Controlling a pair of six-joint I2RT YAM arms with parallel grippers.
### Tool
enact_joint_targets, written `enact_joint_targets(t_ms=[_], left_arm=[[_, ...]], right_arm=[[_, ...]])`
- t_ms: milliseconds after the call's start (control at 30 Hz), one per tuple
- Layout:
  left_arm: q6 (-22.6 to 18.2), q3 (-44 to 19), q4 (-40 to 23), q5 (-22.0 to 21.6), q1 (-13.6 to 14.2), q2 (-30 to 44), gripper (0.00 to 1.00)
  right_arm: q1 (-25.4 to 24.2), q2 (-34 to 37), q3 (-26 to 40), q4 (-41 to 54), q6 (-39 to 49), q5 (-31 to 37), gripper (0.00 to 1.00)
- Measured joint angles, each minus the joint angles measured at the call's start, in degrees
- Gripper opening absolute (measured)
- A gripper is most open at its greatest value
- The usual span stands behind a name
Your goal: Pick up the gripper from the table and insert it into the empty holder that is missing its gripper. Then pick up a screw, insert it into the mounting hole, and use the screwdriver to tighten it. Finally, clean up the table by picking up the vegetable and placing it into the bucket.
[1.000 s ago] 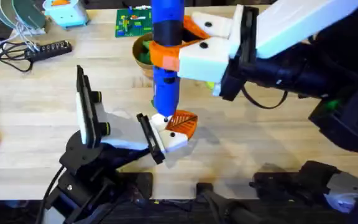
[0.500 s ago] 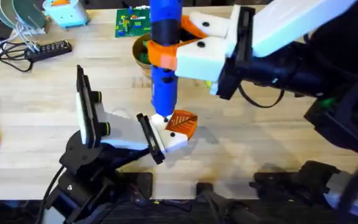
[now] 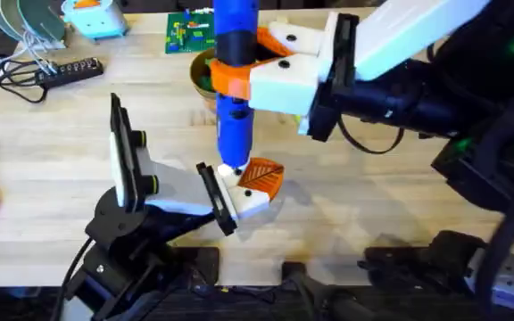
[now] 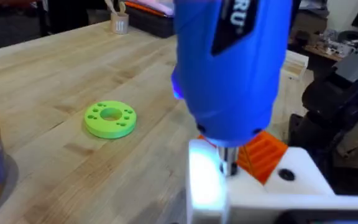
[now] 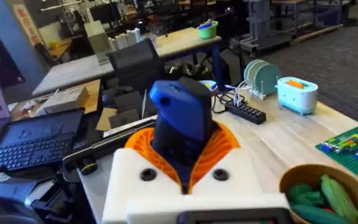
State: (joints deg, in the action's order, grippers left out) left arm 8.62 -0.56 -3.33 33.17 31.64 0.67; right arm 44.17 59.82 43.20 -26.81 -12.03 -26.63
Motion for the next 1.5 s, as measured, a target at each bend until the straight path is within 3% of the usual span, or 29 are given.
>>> enact_joint_targets(t_ms=[300,1500], left_arm=[[0.0,0.0,0.0,0.0,0.0,0.0,0.015],[0.0,0.0,0.0,0.0,0.0,0.0,0.015]], right_arm=[[-1.7,-2.7,0.0,1.0,0.0,0.0,0.024],[-0.7,-1.2,0.0,0.1,0.0,0.0,0.024]])
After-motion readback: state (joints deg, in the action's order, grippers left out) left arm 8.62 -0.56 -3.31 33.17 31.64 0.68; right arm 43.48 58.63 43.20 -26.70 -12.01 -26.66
